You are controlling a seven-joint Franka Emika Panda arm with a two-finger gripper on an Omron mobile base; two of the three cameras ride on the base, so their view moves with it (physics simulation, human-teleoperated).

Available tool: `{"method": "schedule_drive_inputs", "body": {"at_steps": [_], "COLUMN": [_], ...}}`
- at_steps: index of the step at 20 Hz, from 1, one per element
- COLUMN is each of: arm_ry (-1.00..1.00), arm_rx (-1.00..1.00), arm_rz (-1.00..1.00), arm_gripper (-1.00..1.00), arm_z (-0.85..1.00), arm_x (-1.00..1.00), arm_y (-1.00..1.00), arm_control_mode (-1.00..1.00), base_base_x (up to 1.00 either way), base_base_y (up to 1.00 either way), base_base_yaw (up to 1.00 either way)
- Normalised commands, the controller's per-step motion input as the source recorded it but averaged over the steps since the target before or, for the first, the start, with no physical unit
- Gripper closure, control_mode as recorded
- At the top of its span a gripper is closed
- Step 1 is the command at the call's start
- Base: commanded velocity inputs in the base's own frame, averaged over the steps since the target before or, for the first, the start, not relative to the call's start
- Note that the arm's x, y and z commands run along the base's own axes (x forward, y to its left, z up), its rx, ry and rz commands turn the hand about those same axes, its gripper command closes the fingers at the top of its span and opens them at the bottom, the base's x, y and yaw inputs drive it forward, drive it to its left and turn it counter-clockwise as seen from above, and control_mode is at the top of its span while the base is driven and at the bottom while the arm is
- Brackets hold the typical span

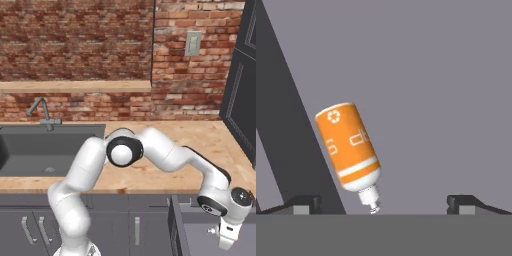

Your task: Restock the sink supplies by placing the sponge and soap dispenser on the counter and next to the sink. Make sure the soap dispenser is upright.

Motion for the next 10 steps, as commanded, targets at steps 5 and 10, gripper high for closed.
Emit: {"method": "schedule_drive_inputs", "body": {"at_steps": [5,10], "arm_ry": [0.00,0.00], "arm_rx": [0.00,0.00], "arm_rz": [0.03,0.06], "arm_gripper": [-1.00,-1.00], "arm_z": [-0.32,-0.32], "arm_x": [0.13,0.11], "arm_y": [0.00,0.01], "arm_control_mode": [-1.00,-1.00], "base_base_x": [0.00,0.00], "base_base_y": [0.00,0.00], "base_base_yaw": [0.00,0.00]}}
